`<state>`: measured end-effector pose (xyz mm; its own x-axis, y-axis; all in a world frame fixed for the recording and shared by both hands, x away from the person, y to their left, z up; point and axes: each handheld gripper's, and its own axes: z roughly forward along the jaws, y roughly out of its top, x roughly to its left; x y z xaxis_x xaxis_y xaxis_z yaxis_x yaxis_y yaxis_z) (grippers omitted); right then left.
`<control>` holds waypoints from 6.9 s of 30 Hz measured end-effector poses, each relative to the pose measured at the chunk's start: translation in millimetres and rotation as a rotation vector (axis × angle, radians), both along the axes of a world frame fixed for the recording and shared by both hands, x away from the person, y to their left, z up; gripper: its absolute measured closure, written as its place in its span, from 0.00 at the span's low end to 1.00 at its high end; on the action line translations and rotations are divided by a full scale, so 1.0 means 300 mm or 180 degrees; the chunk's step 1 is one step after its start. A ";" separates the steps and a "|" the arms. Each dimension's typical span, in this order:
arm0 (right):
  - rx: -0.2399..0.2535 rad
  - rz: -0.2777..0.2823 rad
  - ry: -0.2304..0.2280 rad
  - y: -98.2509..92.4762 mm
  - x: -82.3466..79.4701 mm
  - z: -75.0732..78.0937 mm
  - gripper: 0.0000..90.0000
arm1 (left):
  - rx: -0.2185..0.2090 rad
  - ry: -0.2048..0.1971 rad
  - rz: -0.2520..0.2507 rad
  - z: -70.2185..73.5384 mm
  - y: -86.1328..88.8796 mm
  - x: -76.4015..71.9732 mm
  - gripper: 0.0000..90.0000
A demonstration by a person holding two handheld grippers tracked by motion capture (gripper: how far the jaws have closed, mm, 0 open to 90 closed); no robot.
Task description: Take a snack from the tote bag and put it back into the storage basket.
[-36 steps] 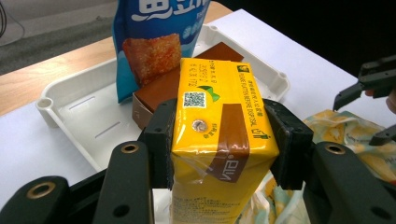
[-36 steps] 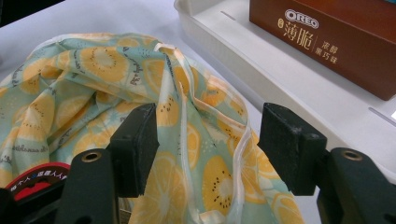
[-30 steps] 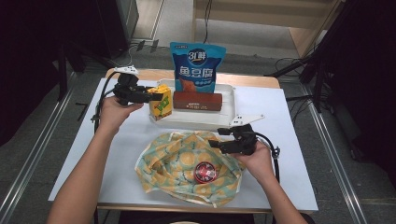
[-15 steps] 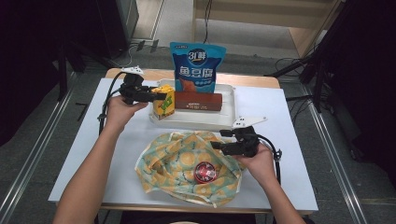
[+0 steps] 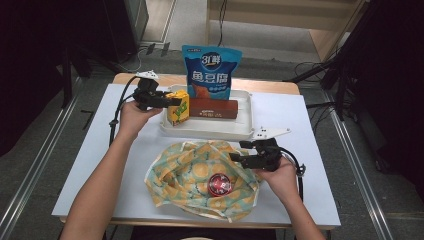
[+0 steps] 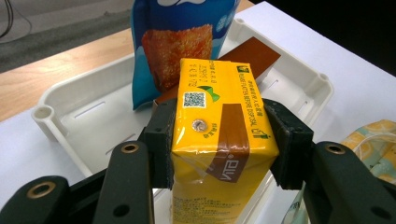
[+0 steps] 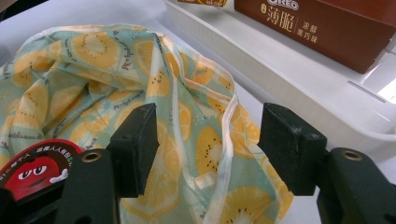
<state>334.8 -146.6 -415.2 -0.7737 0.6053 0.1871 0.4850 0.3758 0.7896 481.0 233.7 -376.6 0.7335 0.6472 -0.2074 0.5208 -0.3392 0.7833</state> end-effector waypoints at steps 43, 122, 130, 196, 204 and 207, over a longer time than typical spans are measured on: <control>-0.0040 0.0042 0.0037 0.001 -0.003 -0.016 0.42 | 0.0129 0.0030 -0.0222 -0.068 0.009 -0.046 0.56; -0.0032 0.0146 -0.0046 0.026 0.015 0.004 0.42 | 0.0206 0.0182 -0.0281 -0.082 -0.014 -0.185 1.00; -0.0027 0.0131 -0.0039 0.023 0.013 0.004 0.42 | 0.0208 0.0186 -0.0239 -0.092 -0.002 -0.172 1.00; 0.0080 0.0259 -0.0081 0.034 -0.065 0.075 0.61 | -0.0039 0.0433 -0.0271 -0.056 0.075 -0.265 0.49; 0.0075 0.0315 -0.0082 0.035 -0.104 0.075 0.61 | -0.0019 0.0422 -0.0267 -0.058 0.075 -0.282 0.48; 0.0045 0.0363 -0.0077 0.044 -0.114 0.070 0.61 | -0.0006 0.0425 -0.0265 -0.061 0.075 -0.282 0.47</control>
